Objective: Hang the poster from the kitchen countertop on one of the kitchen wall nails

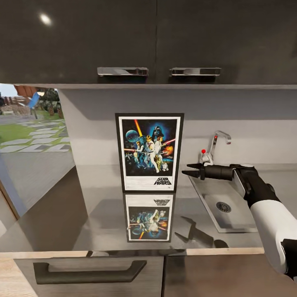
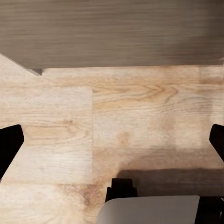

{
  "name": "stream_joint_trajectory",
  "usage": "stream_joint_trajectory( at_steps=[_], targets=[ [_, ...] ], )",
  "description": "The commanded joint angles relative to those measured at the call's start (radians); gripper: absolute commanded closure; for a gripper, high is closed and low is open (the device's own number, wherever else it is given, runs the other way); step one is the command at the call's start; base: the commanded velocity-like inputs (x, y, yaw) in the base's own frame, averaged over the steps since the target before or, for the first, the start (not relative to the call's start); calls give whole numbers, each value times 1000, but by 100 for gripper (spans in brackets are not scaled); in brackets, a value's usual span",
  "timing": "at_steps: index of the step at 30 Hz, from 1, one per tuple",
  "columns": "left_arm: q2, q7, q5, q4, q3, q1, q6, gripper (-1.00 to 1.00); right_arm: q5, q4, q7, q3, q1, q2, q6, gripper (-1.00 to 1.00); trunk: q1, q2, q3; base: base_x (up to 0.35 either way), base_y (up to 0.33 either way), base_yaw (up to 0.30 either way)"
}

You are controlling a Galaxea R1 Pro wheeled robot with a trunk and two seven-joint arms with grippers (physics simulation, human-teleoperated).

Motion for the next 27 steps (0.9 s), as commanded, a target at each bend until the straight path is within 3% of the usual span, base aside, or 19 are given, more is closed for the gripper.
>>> stream_joint_trajectory(
  at_steps=[1,27],
  targets=[
    [0,-1,0,-1,2,0,-2,-100,0,-1,4,-2,-1,0,10,-100,0,0,-1,112,0,0],
    [19,0,4,32,7,0,-2,-100,0,-3,4,-2,-1,0,10,-100,0,0,-1,12,12,0]
  ],
)
